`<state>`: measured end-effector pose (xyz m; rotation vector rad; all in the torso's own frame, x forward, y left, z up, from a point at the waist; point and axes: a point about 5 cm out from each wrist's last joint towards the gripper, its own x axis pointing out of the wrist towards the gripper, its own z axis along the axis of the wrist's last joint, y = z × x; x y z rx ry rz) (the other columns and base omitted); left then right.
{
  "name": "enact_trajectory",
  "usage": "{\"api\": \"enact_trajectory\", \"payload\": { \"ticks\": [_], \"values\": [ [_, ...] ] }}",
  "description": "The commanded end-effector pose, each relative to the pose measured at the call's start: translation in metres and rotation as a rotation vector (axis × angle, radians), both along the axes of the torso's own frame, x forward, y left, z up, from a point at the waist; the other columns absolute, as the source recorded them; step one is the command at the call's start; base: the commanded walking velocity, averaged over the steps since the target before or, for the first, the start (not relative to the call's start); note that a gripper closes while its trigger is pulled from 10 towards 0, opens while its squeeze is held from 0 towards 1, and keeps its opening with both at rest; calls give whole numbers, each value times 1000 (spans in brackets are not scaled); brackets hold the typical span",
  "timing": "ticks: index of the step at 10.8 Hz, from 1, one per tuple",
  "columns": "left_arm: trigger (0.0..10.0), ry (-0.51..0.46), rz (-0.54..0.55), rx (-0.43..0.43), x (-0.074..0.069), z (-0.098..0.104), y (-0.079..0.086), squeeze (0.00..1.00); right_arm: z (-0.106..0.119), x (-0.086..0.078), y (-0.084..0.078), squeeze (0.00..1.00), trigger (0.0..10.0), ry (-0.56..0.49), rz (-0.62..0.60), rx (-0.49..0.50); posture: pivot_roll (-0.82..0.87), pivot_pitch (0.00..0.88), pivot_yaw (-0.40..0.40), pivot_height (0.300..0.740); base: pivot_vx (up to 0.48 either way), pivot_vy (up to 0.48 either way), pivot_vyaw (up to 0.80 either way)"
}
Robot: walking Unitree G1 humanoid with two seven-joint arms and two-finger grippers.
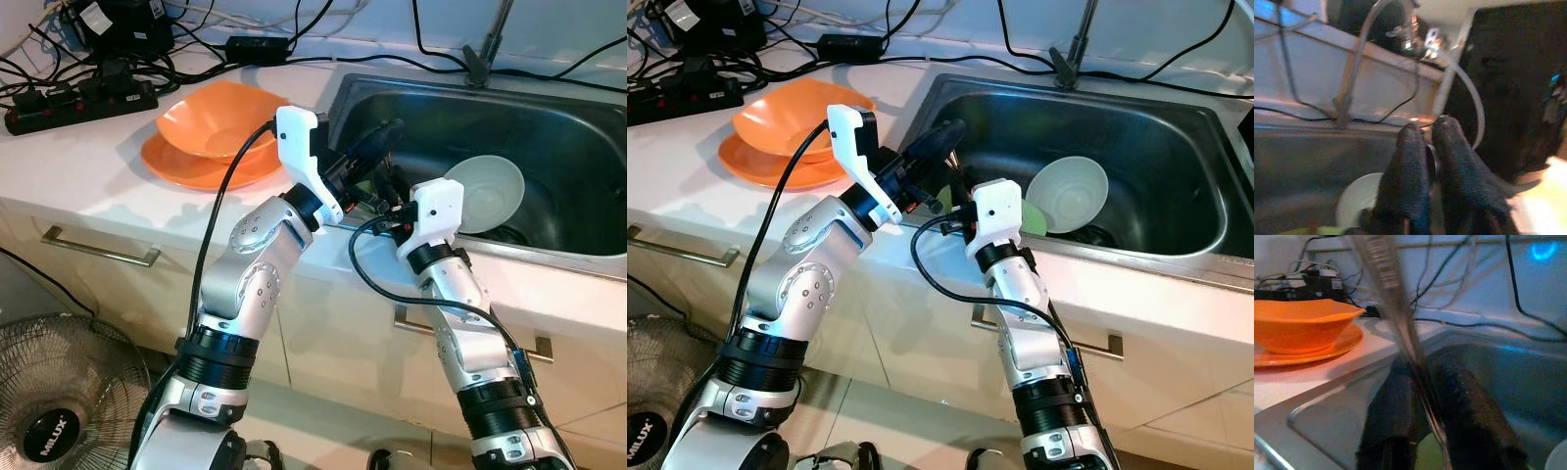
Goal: Kitchen organization
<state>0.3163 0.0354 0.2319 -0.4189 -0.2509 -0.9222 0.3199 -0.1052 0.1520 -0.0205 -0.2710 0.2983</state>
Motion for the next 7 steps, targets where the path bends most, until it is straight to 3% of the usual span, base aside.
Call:
{"api": "enact_trajectory", "payload": {
  "ticks": [1,5,6,7],
  "values": [
    [10000,-3,-8,-27,-2,2,5,1000,-10,1,-6,0,0,53,-27,22,47,70,51,740,0,0,0],
    [10000,14,-14,-66,-3,3,9,1000,-9,5,-11,0,0,49,-54,23,49,57,51,740,0,0,0],
    [10000,21,33,-81,1,3,16,1000,-8,7,-14,0,0,46,-63,21,53,49,51,740,0,0,0],
    [10000,20,60,-78,2,3,20,263,-8,9,-15,0,0,46,-68,18,54,46,50,740,0,0,0]
  ]
}}
